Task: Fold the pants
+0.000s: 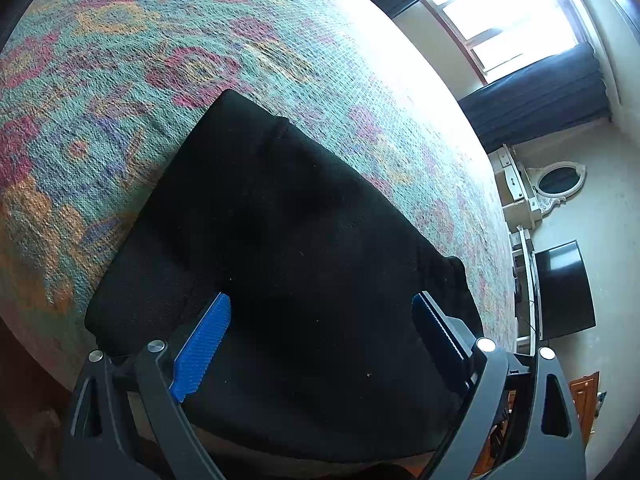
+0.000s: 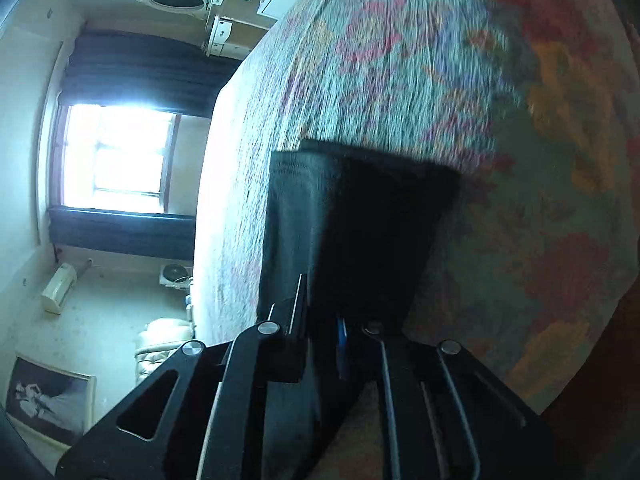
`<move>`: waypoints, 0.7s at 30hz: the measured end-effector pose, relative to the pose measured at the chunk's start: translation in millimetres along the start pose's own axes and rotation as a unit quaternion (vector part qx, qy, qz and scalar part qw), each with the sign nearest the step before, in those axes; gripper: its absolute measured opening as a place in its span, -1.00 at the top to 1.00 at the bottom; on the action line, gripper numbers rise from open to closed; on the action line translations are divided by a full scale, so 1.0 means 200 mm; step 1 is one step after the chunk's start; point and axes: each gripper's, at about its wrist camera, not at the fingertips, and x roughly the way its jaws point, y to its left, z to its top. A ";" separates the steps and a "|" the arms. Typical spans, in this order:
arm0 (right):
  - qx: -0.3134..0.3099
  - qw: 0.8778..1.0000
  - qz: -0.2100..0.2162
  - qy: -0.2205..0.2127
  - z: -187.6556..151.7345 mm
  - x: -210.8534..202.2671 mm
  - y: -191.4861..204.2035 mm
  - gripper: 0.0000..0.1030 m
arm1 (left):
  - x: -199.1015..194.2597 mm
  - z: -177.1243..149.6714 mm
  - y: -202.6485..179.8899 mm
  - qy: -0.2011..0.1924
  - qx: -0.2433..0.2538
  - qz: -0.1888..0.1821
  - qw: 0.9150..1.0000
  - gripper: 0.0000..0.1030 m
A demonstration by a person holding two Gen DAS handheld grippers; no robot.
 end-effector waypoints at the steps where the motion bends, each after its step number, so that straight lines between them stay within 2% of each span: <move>1: 0.002 1.000 0.007 0.008 -0.03 0.02 0.00 0.34 | 0.00 0.00 0.00 0.001 0.001 0.001 1.000 -0.76; 6: -0.035 0.996 0.016 0.077 -0.20 0.10 0.10 -0.10 | 0.00 0.02 0.01 0.002 -0.001 -0.003 1.000 -0.76; 9: -0.063 0.991 0.001 0.117 -0.30 0.15 0.15 -0.14 | 0.01 0.02 0.00 0.003 0.001 -0.003 1.000 -0.76; 10: -0.082 0.990 -0.019 0.116 -0.33 0.15 0.15 -0.05 | 0.01 0.02 0.00 0.003 0.003 -0.003 1.000 -0.76; 12: -0.123 0.984 -0.061 0.110 -0.33 0.15 0.16 0.72 | 0.01 0.03 0.00 0.004 0.005 -0.003 1.000 -0.76; 13: -0.123 0.984 -0.070 0.106 -0.31 0.14 0.14 0.83 | 0.01 0.03 0.00 0.004 0.006 -0.004 1.000 -0.76; 17: -0.038 0.996 -0.033 0.074 -0.15 0.04 -0.02 0.89 | 0.01 0.04 0.01 0.005 0.003 -0.008 1.000 -0.76; 19: -0.025 0.998 -0.032 0.053 -0.09 -0.03 -0.05 0.88 | 0.01 0.04 0.02 0.005 0.002 -0.009 1.000 -0.76; 21: -0.025 0.998 -0.039 0.032 -0.02 -0.12 -0.06 0.78 | 0.01 0.04 0.02 0.005 0.003 -0.008 1.000 -0.76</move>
